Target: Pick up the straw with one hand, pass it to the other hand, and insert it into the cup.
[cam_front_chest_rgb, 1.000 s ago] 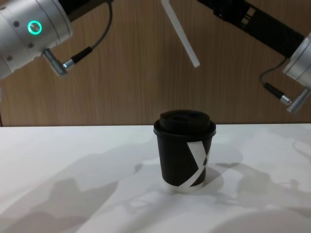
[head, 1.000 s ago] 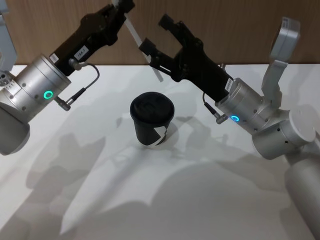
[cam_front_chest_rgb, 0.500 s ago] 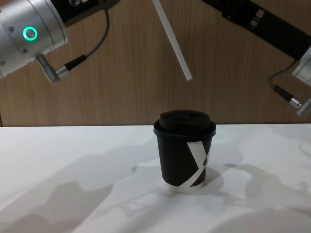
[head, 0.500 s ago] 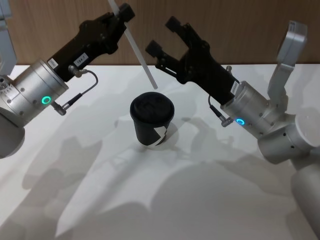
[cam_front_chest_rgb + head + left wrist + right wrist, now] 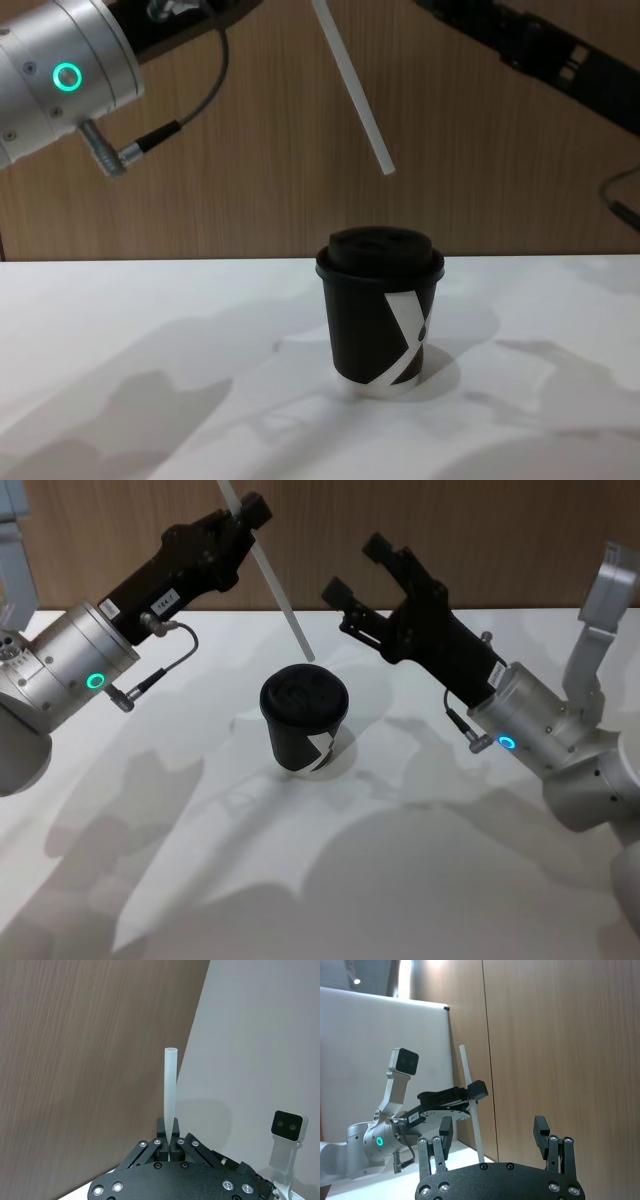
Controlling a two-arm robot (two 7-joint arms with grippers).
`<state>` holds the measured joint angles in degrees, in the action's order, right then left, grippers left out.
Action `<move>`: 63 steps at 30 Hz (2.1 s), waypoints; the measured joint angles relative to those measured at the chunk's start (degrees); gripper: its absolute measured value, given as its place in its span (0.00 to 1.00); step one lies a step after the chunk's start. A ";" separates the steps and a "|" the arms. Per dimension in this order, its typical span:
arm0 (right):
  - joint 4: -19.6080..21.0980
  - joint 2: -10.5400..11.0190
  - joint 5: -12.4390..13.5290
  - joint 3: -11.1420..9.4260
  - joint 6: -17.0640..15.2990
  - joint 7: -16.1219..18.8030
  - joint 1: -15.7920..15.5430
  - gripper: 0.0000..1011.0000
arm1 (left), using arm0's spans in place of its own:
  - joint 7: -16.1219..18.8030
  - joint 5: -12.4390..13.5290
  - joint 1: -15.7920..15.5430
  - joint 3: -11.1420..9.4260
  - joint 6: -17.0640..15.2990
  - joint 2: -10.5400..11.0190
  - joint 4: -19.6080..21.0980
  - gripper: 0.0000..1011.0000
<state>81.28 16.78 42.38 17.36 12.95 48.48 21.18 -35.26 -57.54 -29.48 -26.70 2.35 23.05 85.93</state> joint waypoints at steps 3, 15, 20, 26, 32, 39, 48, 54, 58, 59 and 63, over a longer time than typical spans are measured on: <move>0.86 0.74 0.09 -0.30 -0.17 -0.83 -1.08 0.99 | 0.14 0.29 -0.15 -0.06 0.01 -0.15 -0.29 0.02; 2.15 1.98 0.21 -0.80 -0.49 -2.33 -2.84 0.99 | 0.96 2.43 -1.13 -0.52 0.59 -1.05 -2.31 0.02; 2.46 2.25 0.24 -0.91 -0.56 -2.62 -3.26 0.99 | 1.06 3.26 -1.79 -0.85 0.72 -1.65 -3.58 0.02; 2.67 2.43 0.27 -0.97 -0.60 -2.83 -3.53 0.99 | 0.98 4.06 -2.80 -1.32 0.77 -2.72 -5.59 0.01; 2.83 2.58 0.27 -1.02 -0.65 -2.98 -3.74 0.99 | 0.72 4.67 -3.69 -1.67 0.72 -3.66 -7.37 0.02; 2.91 2.66 0.28 -1.06 -0.67 -3.09 -3.86 0.99 | 0.41 5.37 -4.65 -2.09 0.24 -4.64 -9.33 0.01; 2.97 2.71 0.28 -1.07 -0.67 -3.16 -3.93 0.99 | -0.27 6.06 -5.63 -2.45 -0.26 -5.65 -11.31 0.02; 3.01 2.74 0.27 -1.07 -0.67 -3.19 -3.96 0.99 | -0.67 6.54 -6.10 -2.62 -0.47 -6.12 -12.25 0.02; 3.02 2.76 0.27 -1.07 -0.67 -3.20 -3.98 0.99 | -0.87 6.82 -6.31 -2.67 -0.62 -6.32 -12.63 0.02; 3.02 2.76 0.27 -1.07 -0.67 -3.21 -3.99 0.99 | -0.93 6.87 -6.36 -2.68 -0.69 -6.36 -12.70 0.02; 3.02 2.77 0.27 -1.07 -0.67 -3.21 -4.00 0.99 | -1.13 7.11 -6.50 -2.72 -0.97 -6.46 -12.88 0.01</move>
<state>84.30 19.55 42.65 16.29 12.28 45.27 17.18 -36.39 -50.43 -35.99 -29.42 1.38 16.59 73.05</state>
